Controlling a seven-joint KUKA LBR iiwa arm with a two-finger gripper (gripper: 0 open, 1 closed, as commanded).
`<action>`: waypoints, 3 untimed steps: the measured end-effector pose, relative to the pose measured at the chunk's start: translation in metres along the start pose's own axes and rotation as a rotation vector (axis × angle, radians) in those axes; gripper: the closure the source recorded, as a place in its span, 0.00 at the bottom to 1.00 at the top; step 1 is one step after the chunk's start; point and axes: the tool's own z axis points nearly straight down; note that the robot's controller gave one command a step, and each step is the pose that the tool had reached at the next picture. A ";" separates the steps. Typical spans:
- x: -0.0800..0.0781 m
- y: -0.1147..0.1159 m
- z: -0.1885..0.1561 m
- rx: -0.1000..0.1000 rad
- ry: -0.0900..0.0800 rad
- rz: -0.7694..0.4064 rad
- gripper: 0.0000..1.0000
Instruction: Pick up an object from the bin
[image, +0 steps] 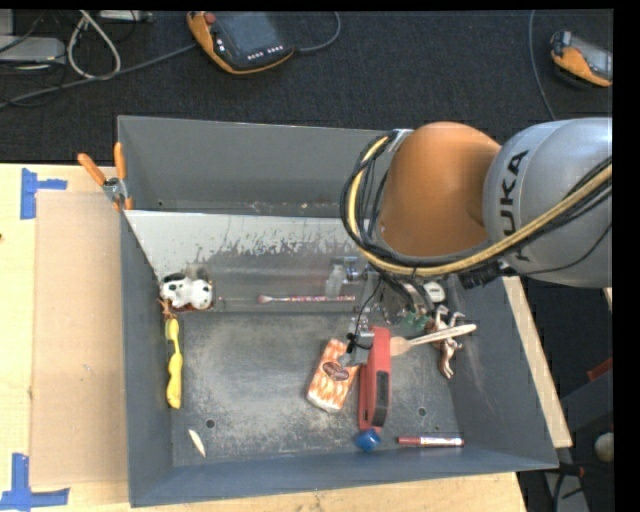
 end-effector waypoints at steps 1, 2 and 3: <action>-0.002 0.000 -0.004 0.000 -0.008 0.001 0.00; -0.002 -0.025 0.038 0.000 -0.010 -0.105 0.00; -0.006 -0.053 0.103 0.000 -0.015 -0.224 0.00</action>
Offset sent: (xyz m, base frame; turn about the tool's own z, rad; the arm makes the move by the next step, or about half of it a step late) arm 0.0001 -0.0565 -0.0876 -0.2170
